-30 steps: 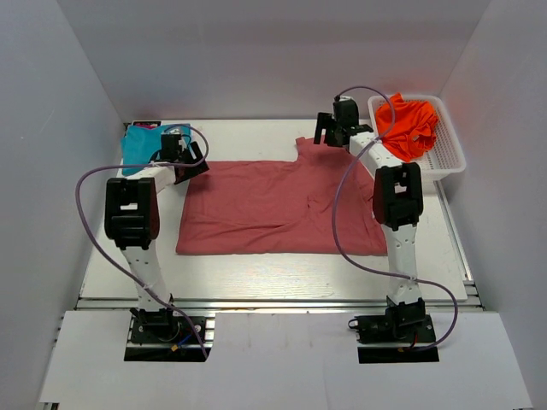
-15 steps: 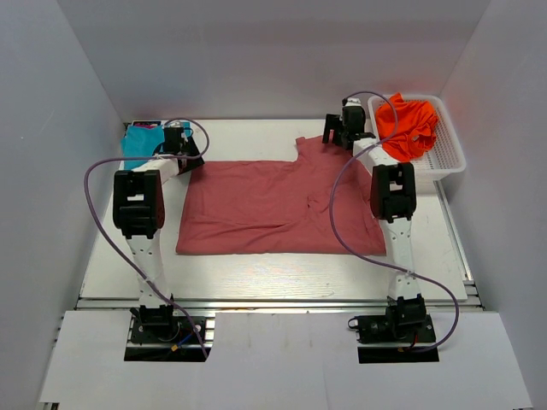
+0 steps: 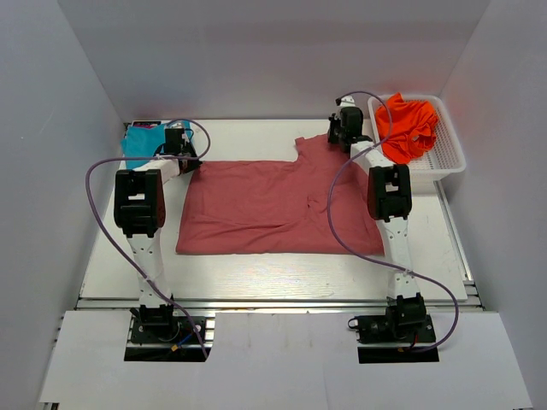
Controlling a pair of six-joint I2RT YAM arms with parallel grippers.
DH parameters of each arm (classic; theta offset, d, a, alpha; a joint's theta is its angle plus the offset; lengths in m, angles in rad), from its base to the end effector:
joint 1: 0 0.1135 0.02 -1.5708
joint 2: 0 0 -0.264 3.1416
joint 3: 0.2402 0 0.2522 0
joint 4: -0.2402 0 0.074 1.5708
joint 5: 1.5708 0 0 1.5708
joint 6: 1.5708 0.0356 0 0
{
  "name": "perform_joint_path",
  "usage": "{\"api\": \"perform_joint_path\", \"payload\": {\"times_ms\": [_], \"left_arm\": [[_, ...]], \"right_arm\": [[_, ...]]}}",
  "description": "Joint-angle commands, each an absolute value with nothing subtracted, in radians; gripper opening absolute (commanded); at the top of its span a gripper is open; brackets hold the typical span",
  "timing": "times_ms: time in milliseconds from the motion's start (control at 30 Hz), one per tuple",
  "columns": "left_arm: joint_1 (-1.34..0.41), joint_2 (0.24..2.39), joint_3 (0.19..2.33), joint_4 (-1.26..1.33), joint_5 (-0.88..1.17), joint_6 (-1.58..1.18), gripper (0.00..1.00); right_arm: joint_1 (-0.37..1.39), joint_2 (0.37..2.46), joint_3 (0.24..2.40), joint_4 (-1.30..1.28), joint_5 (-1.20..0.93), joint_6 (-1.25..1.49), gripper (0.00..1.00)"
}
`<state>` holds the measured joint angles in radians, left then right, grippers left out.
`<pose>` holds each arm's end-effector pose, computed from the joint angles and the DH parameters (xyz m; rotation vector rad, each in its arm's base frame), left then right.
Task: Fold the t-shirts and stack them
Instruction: Grap the side of the flattened tshirt furthest away from the robot with both arms
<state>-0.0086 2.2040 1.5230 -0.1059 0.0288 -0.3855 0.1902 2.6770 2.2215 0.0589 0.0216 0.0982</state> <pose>0.4817 -0.0052 0.1411 -0.4299 2.3294 -0.2251 0.5927 0.1133 0.1356 -0.0765 1.9696 0.1674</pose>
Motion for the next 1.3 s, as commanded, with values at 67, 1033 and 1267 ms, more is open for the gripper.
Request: {"api": "perform_joint_path", "payload": {"times_ms": [67, 1033, 1267], "left_arm": [[-0.014, 2.218, 1.503, -0.141, 0.086, -0.383, 0.0], [0.02, 2.144, 1.451, -0.057, -0.031, -0.407, 0.2], [0.02, 2.164, 1.482, -0.003, 0.08, -0.37, 0.66]], "right_arm": [[0.198, 2.635, 2.183, 0.159, -0.064, 0.054, 0.0], [0.212, 2.163, 1.591, 0.437, -0.045, -0.035, 0.0], [0.212, 2.175, 1.612, 0.414, -0.04, -0.055, 0.0]]}}
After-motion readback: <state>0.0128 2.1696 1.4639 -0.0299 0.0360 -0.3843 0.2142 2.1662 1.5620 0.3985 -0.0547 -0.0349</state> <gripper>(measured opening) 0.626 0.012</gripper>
